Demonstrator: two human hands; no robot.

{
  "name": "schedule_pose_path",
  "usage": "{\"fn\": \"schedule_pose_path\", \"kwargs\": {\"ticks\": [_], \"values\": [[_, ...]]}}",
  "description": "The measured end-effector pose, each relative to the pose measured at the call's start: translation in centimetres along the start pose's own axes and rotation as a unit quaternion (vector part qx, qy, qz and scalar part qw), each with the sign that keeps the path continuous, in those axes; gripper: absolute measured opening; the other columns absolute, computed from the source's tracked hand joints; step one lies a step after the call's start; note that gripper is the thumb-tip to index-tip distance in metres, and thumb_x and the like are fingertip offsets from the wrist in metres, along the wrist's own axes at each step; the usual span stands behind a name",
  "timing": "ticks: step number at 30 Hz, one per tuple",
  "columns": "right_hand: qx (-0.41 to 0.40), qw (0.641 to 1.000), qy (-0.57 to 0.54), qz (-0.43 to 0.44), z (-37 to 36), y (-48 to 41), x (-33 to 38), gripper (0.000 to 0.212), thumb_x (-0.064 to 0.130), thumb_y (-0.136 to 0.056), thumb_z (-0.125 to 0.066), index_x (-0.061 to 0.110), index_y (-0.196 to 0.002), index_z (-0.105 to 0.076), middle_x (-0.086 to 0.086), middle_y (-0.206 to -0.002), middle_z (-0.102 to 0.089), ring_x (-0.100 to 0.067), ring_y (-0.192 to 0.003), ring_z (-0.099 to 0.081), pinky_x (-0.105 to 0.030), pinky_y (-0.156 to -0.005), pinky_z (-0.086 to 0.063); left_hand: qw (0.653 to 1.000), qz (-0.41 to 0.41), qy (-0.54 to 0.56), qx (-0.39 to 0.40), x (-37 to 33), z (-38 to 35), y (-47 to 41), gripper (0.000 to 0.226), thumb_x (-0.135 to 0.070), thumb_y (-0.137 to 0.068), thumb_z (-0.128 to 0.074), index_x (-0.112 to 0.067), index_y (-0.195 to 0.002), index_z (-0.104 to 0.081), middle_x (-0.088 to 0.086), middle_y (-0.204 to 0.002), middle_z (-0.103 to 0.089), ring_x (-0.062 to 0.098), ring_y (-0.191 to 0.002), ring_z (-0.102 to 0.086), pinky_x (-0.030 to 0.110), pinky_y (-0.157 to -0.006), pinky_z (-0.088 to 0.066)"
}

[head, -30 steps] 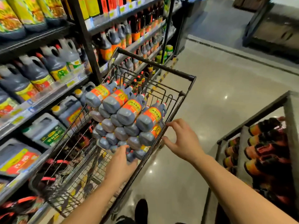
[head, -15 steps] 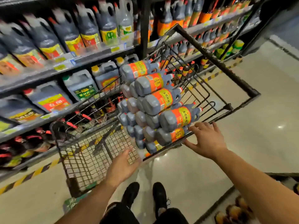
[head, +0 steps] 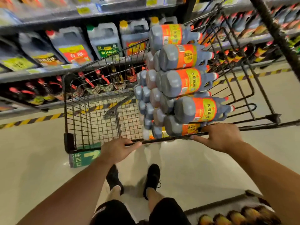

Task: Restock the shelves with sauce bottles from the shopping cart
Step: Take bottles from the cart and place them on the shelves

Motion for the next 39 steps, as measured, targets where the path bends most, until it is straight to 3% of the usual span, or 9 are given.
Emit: {"fn": "schedule_pose_path", "kwargs": {"ticks": [6, 10, 14, 18, 22, 27, 33, 36, 39], "values": [[-0.013, 0.999, 0.014, 0.041, -0.7, -0.1, 0.6, 0.091, 0.095, -0.067, 0.005, 0.047, -0.104, -0.064, 0.015, -0.088, -0.069, -0.014, -0.079, -0.067, -0.024, -0.053, -0.032, 0.997, 0.009, -0.067, -0.043, 0.3, 0.2, -0.2, 0.115, -0.105, -0.052, 0.003, -0.044, -0.125, -0.061, -0.01, -0.123, -0.067, 0.018, -0.113, -0.061, 0.03, -0.085, -0.048], [-0.009, 0.999, 0.016, 0.048, -0.8, 0.0, 1.1, 0.09, 0.092, -0.069, 0.007, 0.049, -0.107, -0.062, 0.016, -0.09, -0.069, -0.012, -0.081, -0.066, -0.025, -0.053, -0.035, 0.996, 0.005, -0.063, -0.059, 0.8, 0.4, -0.5, 0.114, -0.106, -0.051, 0.003, -0.046, -0.124, -0.061, -0.013, -0.108, -0.071, 0.014, -0.103, -0.063, 0.025, -0.065, -0.039], [-0.005, 0.999, 0.02, 0.048, -0.9, -0.2, 2.2, 0.089, 0.092, -0.068, 0.006, 0.048, -0.106, -0.062, 0.017, -0.089, -0.068, -0.01, -0.08, -0.065, -0.023, -0.054, -0.038, 0.995, -0.008, -0.062, -0.08, 1.6, 1.0, -0.4, 0.112, -0.106, -0.052, 0.001, -0.046, -0.121, -0.063, -0.014, -0.099, -0.072, 0.013, -0.097, -0.064, 0.023, -0.057, -0.034], [-0.004, 0.998, 0.025, 0.054, -0.9, -0.1, 3.6, 0.09, 0.091, -0.07, 0.006, 0.047, -0.111, -0.061, 0.017, -0.092, -0.068, -0.009, -0.082, -0.064, -0.022, -0.055, -0.041, 0.993, -0.026, -0.054, -0.099, 2.7, 1.5, 0.0, 0.114, -0.105, -0.052, 0.003, -0.044, -0.121, -0.064, -0.013, -0.097, -0.073, 0.013, -0.095, -0.065, 0.022, -0.057, -0.035], [0.007, 0.999, 0.019, 0.047, -0.9, 0.1, 5.7, 0.09, 0.093, -0.068, 0.007, 0.051, -0.111, -0.06, 0.017, -0.09, -0.068, -0.008, -0.081, -0.064, -0.021, -0.05, -0.03, 0.99, -0.042, -0.064, -0.118, 4.6, 2.1, 0.6, 0.12, -0.104, -0.047, 0.01, -0.044, -0.12, -0.064, -0.011, -0.098, -0.073, 0.014, -0.092, -0.066, 0.021, -0.061, -0.039], [0.015, 0.998, 0.019, 0.049, -1.0, 0.6, 9.3, 0.092, 0.092, -0.068, 0.008, 0.048, -0.109, -0.062, 0.016, -0.091, -0.068, -0.009, -0.083, -0.064, -0.022, -0.05, -0.029, 0.995, -0.022, -0.054, -0.081, 8.3, 2.4, 1.3, 0.124, -0.105, -0.045, 0.009, -0.043, -0.127, -0.06, -0.012, -0.125, -0.067, 0.015, -0.115, -0.06, 0.026, -0.084, -0.046], [0.043, 0.997, 0.016, 0.058, -0.7, 0.9, 14.5, 0.091, 0.091, -0.068, 0.006, 0.046, -0.112, -0.06, 0.015, -0.096, -0.068, -0.008, -0.089, -0.063, -0.023, -0.053, -0.036, 0.995, -0.022, -0.07, -0.063, 12.8, 3.1, 3.1, 0.116, -0.101, -0.053, 0.004, -0.04, -0.127, -0.061, -0.015, -0.136, -0.059, 0.01, -0.126, -0.054, 0.026, -0.085, -0.039], [0.044, 0.997, 0.014, 0.066, -0.4, 1.2, 17.6, 0.084, 0.089, -0.072, -0.001, 0.048, -0.115, -0.06, 0.016, -0.102, -0.067, -0.008, -0.093, -0.063, -0.023, -0.055, -0.037, 0.998, -0.021, -0.047, -0.035, 15.4, 3.5, 3.9, 0.116, -0.104, -0.05, 0.004, -0.041, -0.121, -0.064, -0.015, -0.129, -0.063, 0.013, -0.12, -0.056, 0.037, -0.098, -0.037], [0.051, 0.996, 0.014, 0.065, -0.2, 1.5, 20.8, 0.077, 0.088, -0.076, -0.007, 0.048, -0.113, -0.061, 0.016, -0.102, -0.067, -0.007, -0.094, -0.063, -0.022, -0.051, -0.028, 0.998, -0.027, -0.039, -0.034, 18.1, 4.3, 4.8, 0.116, -0.105, -0.048, 0.005, -0.044, -0.118, -0.064, -0.012, -0.117, -0.068, 0.016, -0.109, -0.059, 0.043, -0.097, -0.035]]}}
Point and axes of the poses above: each hand's wrist, its own y-axis away from the middle knuckle, its own z-axis out of the back of the hand, x = y × z, the point moved 8 cm from there along -y, towards the middle knuckle
